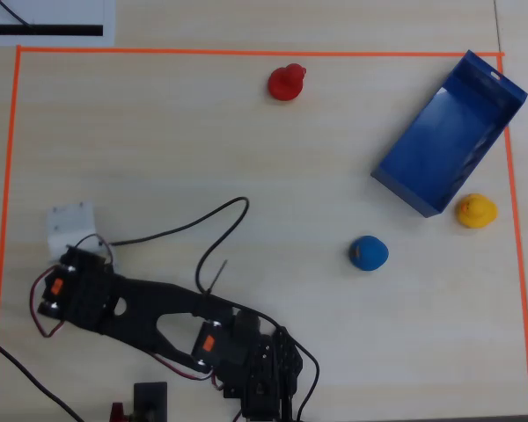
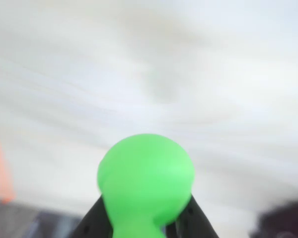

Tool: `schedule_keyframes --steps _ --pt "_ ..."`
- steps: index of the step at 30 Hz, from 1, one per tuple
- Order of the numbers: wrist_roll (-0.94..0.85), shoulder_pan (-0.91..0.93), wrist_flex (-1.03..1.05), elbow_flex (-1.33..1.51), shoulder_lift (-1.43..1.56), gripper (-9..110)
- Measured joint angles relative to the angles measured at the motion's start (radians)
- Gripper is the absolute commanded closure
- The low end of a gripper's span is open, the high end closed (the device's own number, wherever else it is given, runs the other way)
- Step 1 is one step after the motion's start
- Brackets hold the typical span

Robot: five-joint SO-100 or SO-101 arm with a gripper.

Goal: Grasp green duck and put it into box.

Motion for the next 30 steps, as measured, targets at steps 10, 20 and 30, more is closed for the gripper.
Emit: schedule_keyframes --steps 10,20,30 --pt "-0.492 0.831 -0.083 -0.259 0.225 101" --pt "-0.71 1.562 -0.535 -0.313 0.038 101" --pt "-0.739 1.798 -0.664 -0.488 -0.29 101"
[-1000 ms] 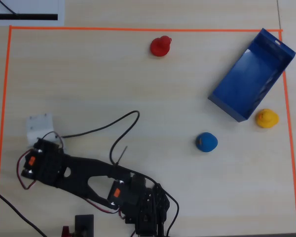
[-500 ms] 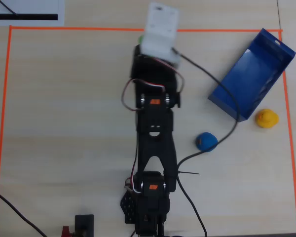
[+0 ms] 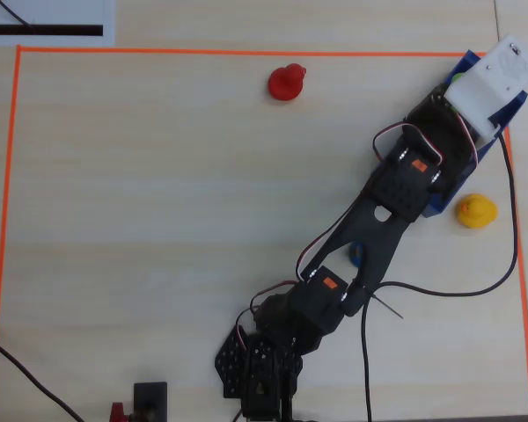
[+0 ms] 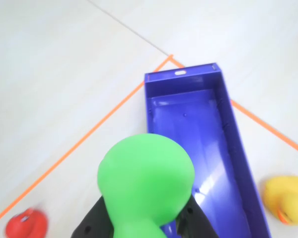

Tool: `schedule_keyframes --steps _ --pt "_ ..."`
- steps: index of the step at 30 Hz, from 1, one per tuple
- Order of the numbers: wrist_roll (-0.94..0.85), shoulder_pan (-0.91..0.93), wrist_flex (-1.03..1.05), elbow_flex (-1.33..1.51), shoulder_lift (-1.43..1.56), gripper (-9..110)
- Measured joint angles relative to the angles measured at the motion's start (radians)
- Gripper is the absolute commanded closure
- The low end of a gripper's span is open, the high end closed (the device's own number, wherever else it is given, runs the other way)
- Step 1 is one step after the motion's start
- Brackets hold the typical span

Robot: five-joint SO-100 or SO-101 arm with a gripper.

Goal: Grasp green duck and put it into box.

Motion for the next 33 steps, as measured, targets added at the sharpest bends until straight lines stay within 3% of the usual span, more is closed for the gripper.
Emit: schedule_keyframes --steps 12,25,33 --pt "-0.057 0.0 -0.126 -0.183 -0.35 101" --pt "-0.147 0.069 -0.225 -0.225 -0.5 101" --pt "-0.193 0.078 -0.227 -0.225 -0.526 89"
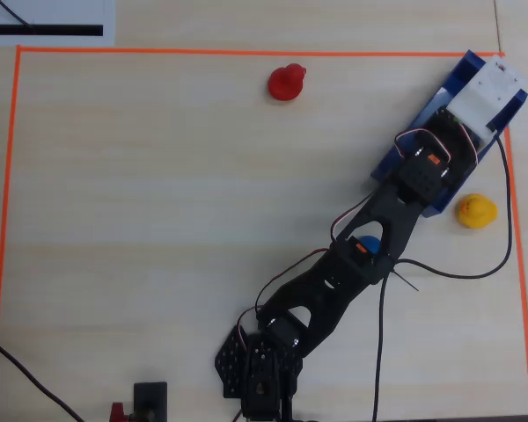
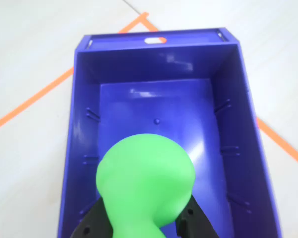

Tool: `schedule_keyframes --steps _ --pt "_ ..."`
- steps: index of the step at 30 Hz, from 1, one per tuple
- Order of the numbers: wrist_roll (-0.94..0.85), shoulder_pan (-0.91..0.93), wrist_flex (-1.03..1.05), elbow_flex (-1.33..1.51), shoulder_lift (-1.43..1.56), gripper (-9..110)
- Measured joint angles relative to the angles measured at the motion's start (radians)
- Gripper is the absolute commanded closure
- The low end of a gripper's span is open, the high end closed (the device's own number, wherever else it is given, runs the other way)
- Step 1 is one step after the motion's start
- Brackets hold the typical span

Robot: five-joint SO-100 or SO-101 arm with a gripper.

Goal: Grasp green duck and put it into box.

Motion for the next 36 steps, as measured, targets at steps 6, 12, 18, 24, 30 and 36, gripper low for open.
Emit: schedule_keyframes --steps 6,12,18,24,30,36 --pt "-0.023 0.011 0.049 0.0 0.0 88" --pt "-0.023 0.02 0.061 0.0 0.0 85" --pt "-0.023 0.018 0.097 0.0 0.0 83" --pt "-0.023 0.018 0.132 0.0 0.006 79" --pt "0.023 0.018 0.149 0.0 0.08 82" --pt "0.245 -0.023 0.173 0.0 0.255 93"
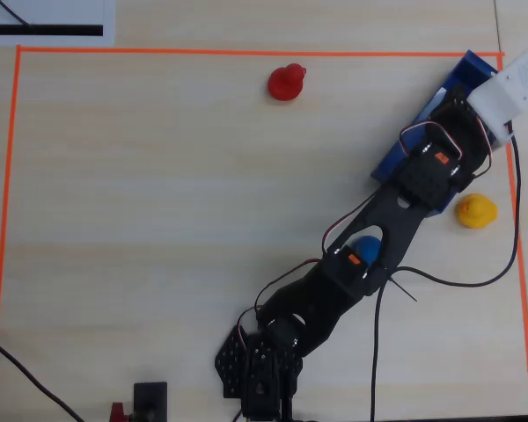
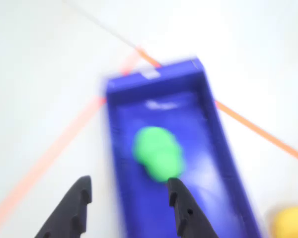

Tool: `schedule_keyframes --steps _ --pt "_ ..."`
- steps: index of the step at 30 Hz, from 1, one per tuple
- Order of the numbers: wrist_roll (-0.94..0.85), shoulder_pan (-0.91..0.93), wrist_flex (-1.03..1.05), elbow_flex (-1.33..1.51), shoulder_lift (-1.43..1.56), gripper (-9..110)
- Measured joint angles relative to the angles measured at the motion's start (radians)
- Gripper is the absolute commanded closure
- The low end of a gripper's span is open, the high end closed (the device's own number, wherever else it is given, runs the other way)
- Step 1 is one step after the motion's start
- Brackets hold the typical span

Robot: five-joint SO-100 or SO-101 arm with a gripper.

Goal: Grasp green duck and put it into box.

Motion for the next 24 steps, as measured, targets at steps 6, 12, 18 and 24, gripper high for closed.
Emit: schedule_keyframes --steps 6,12,18,24 --pt "0.106 -0.198 0.296 0.178 0.39 97" --pt "-0.015 -0.474 0.503 0.713 0.928 99" --pt "-0.229 -0.577 0.503 1.405 1.494 101" --pt "-0.304 -0.678 0.56 1.899 1.871 101"
